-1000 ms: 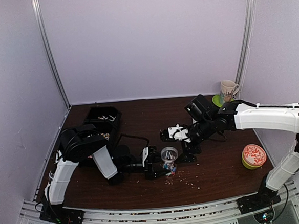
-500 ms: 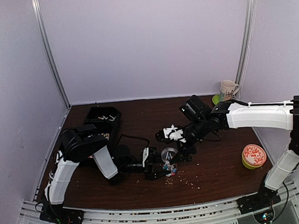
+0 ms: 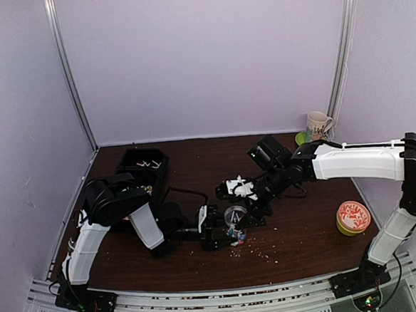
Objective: Pack the candies
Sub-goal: Screw the bottle lid onto the packing bottle, then place the packed packing bottle at the center of the board.
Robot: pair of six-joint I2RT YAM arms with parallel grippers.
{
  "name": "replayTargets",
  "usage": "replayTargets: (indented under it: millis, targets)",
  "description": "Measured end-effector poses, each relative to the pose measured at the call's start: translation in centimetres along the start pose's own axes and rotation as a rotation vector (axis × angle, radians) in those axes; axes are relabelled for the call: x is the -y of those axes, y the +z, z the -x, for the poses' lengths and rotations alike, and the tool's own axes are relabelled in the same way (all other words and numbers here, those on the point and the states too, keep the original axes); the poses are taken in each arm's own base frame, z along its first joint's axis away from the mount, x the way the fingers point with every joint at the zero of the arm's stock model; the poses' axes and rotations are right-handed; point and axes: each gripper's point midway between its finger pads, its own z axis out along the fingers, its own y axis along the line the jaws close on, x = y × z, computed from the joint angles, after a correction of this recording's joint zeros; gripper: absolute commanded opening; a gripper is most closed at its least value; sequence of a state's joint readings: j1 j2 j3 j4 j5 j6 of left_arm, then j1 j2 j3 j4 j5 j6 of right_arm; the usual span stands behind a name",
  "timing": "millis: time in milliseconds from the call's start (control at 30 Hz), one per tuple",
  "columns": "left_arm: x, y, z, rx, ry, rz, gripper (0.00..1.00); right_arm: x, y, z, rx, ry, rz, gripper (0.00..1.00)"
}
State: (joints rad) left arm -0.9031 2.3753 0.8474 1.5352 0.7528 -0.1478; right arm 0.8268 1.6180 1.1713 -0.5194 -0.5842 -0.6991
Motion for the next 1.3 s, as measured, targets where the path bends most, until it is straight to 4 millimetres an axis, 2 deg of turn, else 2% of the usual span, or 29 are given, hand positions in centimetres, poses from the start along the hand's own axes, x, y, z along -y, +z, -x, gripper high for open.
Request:
replayTargets:
  millis: [400, 633, 1133, 1300]
  targets:
    - [-0.2, 0.0, 0.0, 0.0, 0.0, 0.009, 0.49, 0.2, 0.4, -0.1, -0.003, 0.023, -0.007, 0.76]
    - [-0.3, 0.0, 0.0, 0.0, -0.001, 0.02, 0.49, 0.1, 0.5, -0.2, -0.003, 0.039, -0.005, 0.61]
    - [-1.6, -0.3, 0.0, 0.007, -0.014, 0.082, 0.5, 1.1, 0.8, 0.0, 0.026, 0.114, -0.08, 0.59]
    - [-1.7, -0.4, 0.0, 0.007, -0.014, 0.09, 0.56, 1.3, 0.9, 0.1, 0.026, 0.134, -0.095, 0.59]
